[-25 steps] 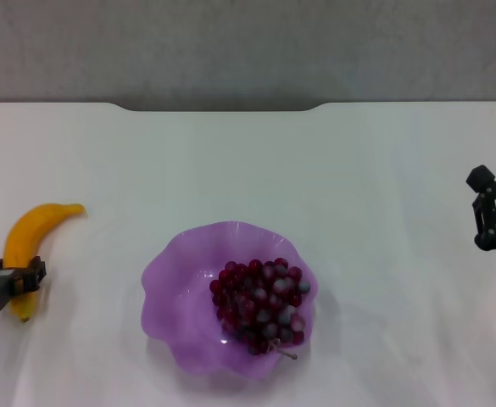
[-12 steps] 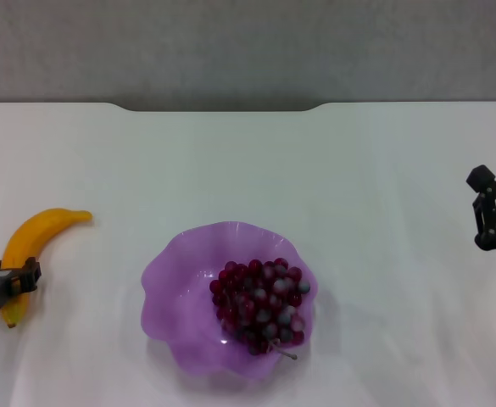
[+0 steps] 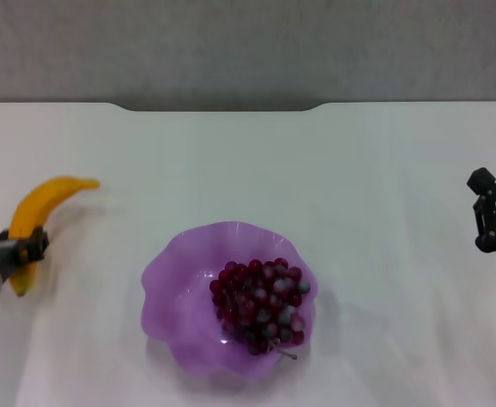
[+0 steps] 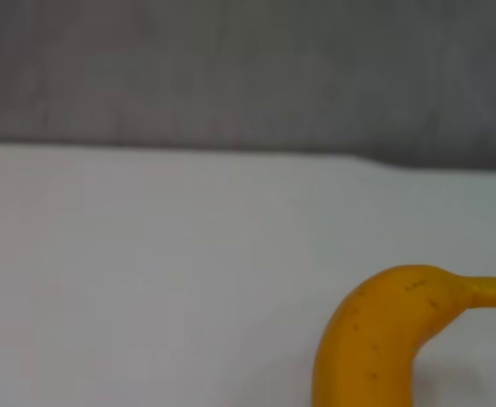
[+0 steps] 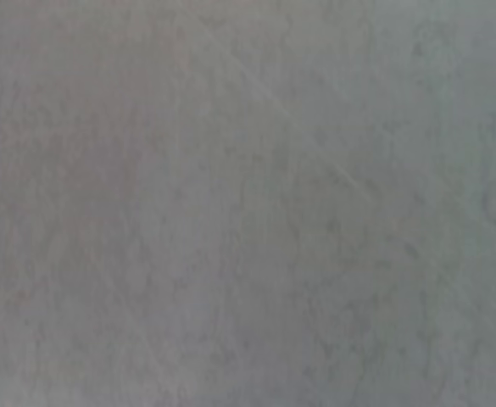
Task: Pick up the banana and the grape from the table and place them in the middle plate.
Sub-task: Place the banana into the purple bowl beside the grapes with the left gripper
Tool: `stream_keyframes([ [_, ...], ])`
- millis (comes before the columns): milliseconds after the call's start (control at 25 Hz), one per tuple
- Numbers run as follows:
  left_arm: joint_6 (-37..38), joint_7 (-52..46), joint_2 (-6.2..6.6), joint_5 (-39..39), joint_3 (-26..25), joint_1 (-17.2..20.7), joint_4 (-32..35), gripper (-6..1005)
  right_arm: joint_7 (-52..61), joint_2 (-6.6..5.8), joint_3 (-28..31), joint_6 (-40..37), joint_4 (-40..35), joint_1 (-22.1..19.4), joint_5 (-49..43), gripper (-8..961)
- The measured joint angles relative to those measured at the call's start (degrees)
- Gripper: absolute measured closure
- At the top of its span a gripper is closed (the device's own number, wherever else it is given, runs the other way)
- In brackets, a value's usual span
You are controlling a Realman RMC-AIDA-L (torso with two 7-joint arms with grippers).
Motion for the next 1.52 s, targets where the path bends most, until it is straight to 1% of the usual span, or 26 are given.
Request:
stream_keyframes([
  [200,-0.51,0.2,0.32,0.08,0.01,0.32,-4.45,494,0.0,0.0,-0.08,0.09,0.13,-0.21,0.0,953],
  [320,-3.43,0.5,0.32,0.6,0.88,2.41,-11.58,492,0.0,-0.05,-0.09,0.25,0.18,-0.36,0.01,953],
  [440,-8.95,2.35,0.23,0.78,2.8,6.39,-22.24,490,0.0,-0.07,-0.09,0.32,0.18,-0.37,-0.01,953],
  [520,-13.51,4.82,0.15,0.79,5.03,9.91,-30.47,488,0.0,-0.08,-0.1,0.42,0.19,-0.37,0.0,953],
  [640,-18.46,7.76,0.06,0.8,8.63,14.8,-40.13,486,0.0,-0.09,-0.09,1.03,0.25,-0.37,-0.01,953],
  [720,-21.55,9.83,0.06,0.79,11.28,17.37,-45.11,485,0.0,-0.09,-0.1,1.52,0.26,-0.37,-0.01,953],
  [840,-24.62,14.73,-0.03,0.79,15.2,19.77,-50.27,483,0.0,-0.09,-0.09,1.77,0.26,-0.37,-0.01,953],
  [1000,-25.67,17.17,-0.12,0.33,19.75,20.08,-51.37,480,0.25,-0.09,-0.09,1.79,0.04,-0.21,0.0,953],
  [1160,-26.08,17.32,-0.2,0.43,23.31,17.52,-49.74,477,1.23,-0.09,-0.11,1.68,-0.07,-0.08,-0.01,953],
  [1360,-25.47,17.01,-0.25,-2.1,25.2,13.15,-43.14,474,1.32,-0.08,-0.17,1.34,-0.26,0.06,-0.01,953],
  [1520,-24.34,16.96,-0.42,-5.62,25.22,9.77,-38.02,471,1.35,-0.08,-0.46,1.3,-0.27,0.07,-0.01,953],
])
